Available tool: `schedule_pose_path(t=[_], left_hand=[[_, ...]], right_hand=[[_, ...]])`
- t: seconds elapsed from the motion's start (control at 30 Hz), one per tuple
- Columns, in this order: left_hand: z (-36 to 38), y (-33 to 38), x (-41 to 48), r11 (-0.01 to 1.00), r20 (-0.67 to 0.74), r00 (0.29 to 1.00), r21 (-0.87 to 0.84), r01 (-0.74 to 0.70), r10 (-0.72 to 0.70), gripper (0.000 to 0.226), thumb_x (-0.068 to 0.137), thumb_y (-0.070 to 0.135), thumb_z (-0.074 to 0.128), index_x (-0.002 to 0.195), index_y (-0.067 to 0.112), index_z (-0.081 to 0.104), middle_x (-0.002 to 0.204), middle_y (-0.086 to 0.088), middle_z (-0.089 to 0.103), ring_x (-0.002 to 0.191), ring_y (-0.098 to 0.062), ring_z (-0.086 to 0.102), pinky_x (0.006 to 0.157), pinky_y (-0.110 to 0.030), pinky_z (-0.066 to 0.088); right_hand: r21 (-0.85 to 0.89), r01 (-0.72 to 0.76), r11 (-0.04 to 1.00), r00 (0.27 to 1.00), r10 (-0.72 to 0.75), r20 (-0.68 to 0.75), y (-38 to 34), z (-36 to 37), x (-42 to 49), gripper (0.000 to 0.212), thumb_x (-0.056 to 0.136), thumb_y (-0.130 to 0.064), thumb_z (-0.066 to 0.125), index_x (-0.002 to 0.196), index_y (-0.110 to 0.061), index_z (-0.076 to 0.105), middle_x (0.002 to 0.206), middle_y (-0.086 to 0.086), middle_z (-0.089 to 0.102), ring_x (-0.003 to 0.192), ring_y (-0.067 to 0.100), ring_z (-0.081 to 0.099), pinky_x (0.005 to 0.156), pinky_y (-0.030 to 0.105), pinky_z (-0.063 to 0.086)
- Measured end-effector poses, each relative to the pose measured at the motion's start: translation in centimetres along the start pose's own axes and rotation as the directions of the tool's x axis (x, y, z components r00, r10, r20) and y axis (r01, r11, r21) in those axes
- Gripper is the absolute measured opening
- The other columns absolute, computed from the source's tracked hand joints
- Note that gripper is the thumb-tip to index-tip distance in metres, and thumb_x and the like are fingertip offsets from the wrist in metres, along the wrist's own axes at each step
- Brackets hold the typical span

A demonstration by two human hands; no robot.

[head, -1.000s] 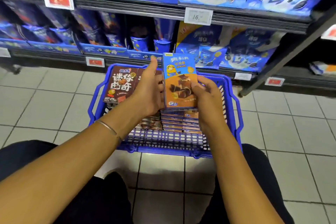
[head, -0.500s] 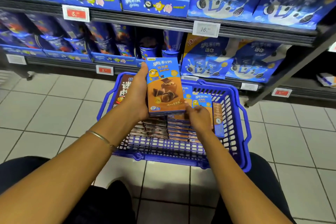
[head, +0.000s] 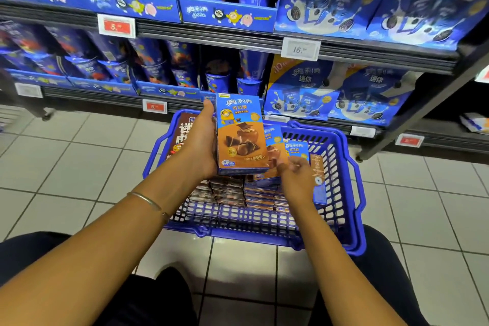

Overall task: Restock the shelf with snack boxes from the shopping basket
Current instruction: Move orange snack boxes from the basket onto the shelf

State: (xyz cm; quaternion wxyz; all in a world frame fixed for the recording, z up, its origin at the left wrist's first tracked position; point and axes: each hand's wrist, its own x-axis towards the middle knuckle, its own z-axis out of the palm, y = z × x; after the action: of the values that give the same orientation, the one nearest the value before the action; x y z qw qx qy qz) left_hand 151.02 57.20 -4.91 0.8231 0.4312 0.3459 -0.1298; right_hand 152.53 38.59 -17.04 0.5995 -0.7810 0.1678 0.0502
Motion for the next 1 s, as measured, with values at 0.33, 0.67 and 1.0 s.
schedule_pose_path(t=[0.33, 0.67, 1.0], left_hand=[[-0.1, -0.5, 0.5, 0.999, -0.049, 0.998, 0.029, -0.035, 0.036, 0.08, 0.1, 0.077, 0.026, 0.126, 0.019, 0.074, 0.107, -0.014, 0.08, 0.089, -0.032, 0.08, 0.063, -0.044, 0.065], [0.3, -1.0, 0.2, 0.985, 0.07, 0.983, 0.029, -0.171, 0.169, 0.075, 0.098, 0.078, 0.034, 0.098, 0.023, 0.085, 0.106, -0.012, 0.081, 0.091, -0.032, 0.08, 0.059, -0.044, 0.064], [1.6, -1.3, -0.5, 0.938, 0.204, 0.934, 0.126, -0.323, 0.294, 0.073, 0.087, 0.079, 0.049, 0.122, 0.021, 0.077, 0.12, -0.012, 0.078, 0.107, -0.033, 0.077, 0.084, -0.049, 0.064]], right_hand=[[0.353, 0.097, 0.93, 0.995, -0.086, -0.046, -7.1, -3.2, -2.0, 0.027, 0.099, -0.03, 0.059, 0.112, -0.008, 0.066, 0.079, -0.006, 0.064, 0.063, 0.007, 0.055, 0.053, 0.024, 0.042], [0.23, 0.077, 0.97, 0.937, -0.149, 0.315, -7.6, -0.6, -5.5, 0.02, 0.1, -0.038, 0.056, 0.116, -0.035, 0.067, 0.106, -0.005, 0.076, 0.104, 0.023, 0.072, 0.093, 0.057, 0.057], [0.27, 0.101, 0.958, 0.932, -0.186, 0.31, -8.5, -1.5, -6.2, 0.018, 0.104, -0.031, 0.053, 0.108, -0.038, 0.069, 0.099, -0.009, 0.077, 0.094, 0.013, 0.075, 0.087, 0.051, 0.061]])
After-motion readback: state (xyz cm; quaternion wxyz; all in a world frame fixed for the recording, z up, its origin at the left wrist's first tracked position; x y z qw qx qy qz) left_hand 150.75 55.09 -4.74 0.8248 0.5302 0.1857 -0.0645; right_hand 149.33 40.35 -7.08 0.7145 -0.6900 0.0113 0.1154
